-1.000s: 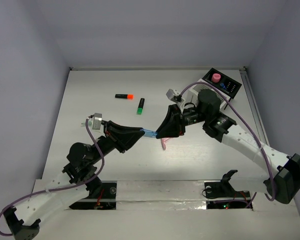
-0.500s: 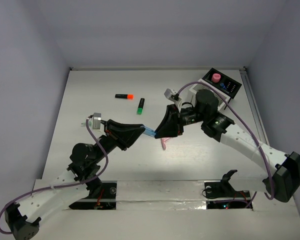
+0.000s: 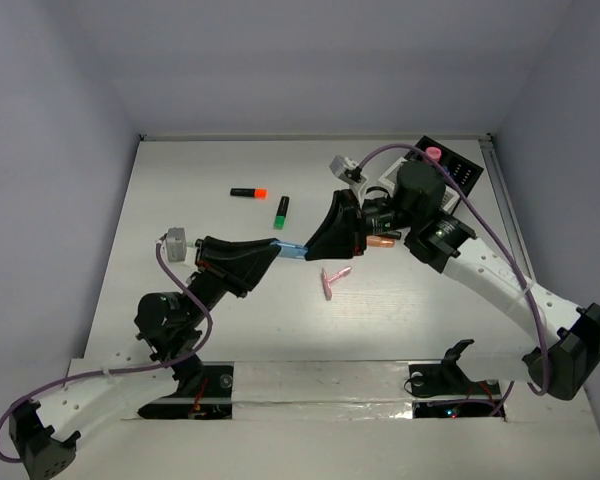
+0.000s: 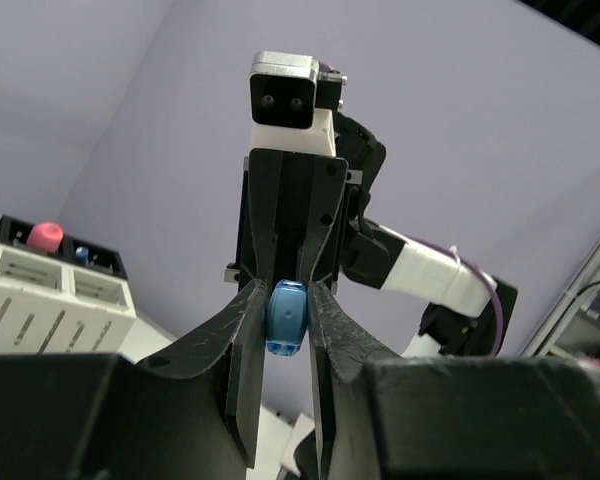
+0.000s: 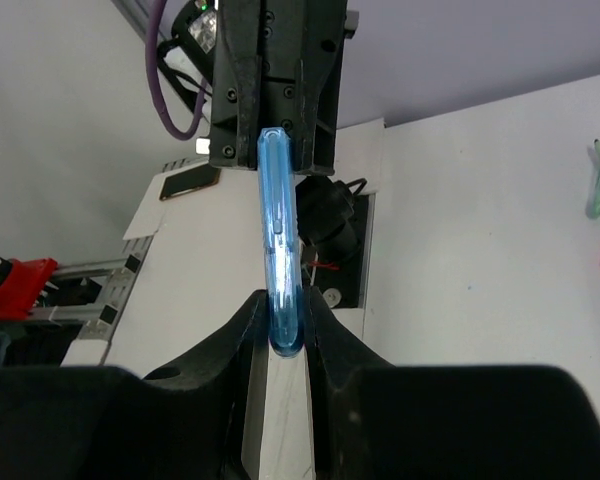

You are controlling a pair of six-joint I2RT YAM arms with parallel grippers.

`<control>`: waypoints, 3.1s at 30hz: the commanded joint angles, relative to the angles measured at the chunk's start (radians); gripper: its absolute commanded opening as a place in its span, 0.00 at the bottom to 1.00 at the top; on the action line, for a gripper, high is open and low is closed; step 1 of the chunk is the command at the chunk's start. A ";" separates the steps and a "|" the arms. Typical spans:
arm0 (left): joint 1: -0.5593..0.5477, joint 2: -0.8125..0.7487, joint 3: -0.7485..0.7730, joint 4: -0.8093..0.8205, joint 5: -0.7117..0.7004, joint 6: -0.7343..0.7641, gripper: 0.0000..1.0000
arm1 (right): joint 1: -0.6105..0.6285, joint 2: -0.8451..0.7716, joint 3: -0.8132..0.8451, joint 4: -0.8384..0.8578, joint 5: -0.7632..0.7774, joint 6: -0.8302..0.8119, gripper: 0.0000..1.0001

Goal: Sort the stationery into containers
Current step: Close the pen cap on the pen, then place the pen in the storage box, then pick up the pen from the center of the board.

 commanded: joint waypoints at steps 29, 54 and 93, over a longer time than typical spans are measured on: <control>-0.120 -0.151 0.073 -0.541 -0.047 0.121 0.71 | -0.052 -0.029 0.072 -0.071 0.457 -0.101 0.00; -0.120 0.191 -0.066 -0.336 -0.022 0.245 0.74 | -0.543 0.298 0.441 -0.786 1.146 -0.227 0.00; -0.120 0.318 -0.029 -0.374 -0.208 0.260 0.39 | -0.165 0.220 -0.030 -0.514 0.869 -0.137 0.00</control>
